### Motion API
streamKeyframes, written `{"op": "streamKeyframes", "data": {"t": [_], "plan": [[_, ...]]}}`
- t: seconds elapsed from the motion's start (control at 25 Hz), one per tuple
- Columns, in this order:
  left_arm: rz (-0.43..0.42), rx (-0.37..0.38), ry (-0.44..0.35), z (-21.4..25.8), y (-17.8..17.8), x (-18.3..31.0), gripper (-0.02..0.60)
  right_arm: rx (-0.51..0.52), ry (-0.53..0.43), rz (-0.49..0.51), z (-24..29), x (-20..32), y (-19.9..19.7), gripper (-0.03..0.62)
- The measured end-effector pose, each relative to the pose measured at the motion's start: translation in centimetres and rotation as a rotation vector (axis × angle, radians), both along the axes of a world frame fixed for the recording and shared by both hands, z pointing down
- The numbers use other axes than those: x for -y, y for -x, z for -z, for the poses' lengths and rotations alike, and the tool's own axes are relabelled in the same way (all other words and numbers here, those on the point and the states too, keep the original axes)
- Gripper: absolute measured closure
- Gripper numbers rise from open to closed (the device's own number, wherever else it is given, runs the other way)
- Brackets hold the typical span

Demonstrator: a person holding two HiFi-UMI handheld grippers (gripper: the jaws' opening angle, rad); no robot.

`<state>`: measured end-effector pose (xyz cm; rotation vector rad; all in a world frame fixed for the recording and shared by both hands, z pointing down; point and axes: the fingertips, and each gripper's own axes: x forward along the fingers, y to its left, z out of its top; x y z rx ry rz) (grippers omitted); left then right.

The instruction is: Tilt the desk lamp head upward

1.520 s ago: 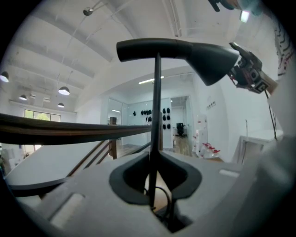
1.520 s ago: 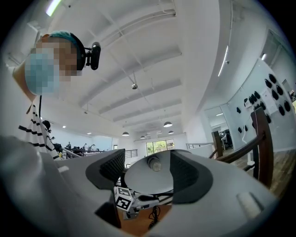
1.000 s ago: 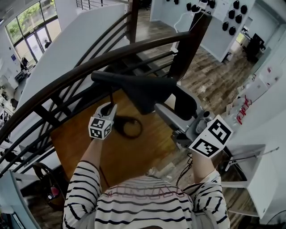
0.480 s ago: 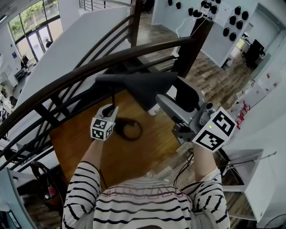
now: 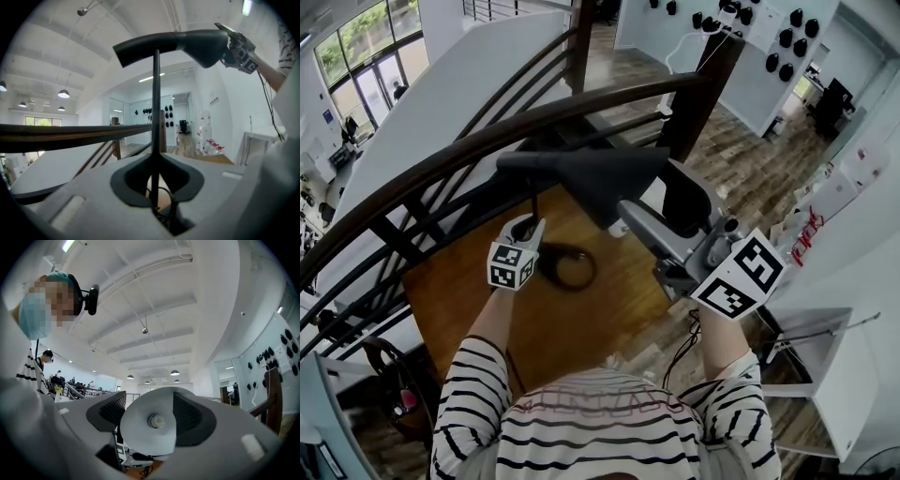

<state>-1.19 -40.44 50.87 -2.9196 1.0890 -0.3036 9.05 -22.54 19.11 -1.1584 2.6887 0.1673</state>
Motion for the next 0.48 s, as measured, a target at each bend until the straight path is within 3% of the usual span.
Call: {"op": "streamKeyframes", "data": {"t": [0.28, 0.48], "plan": [[0.007, 0.036, 0.047, -0.8, -0.5, -0.1, 0.52, 0.017, 0.039, 0.002, -1.7, -0.8, -0.4, 0.284], [0.022, 0.013, 0.053, -0.5, -0.7, -0.8, 0.351, 0.038, 0.072, -0.017, -3.3, -1.7, -0.9, 0.281]]}}
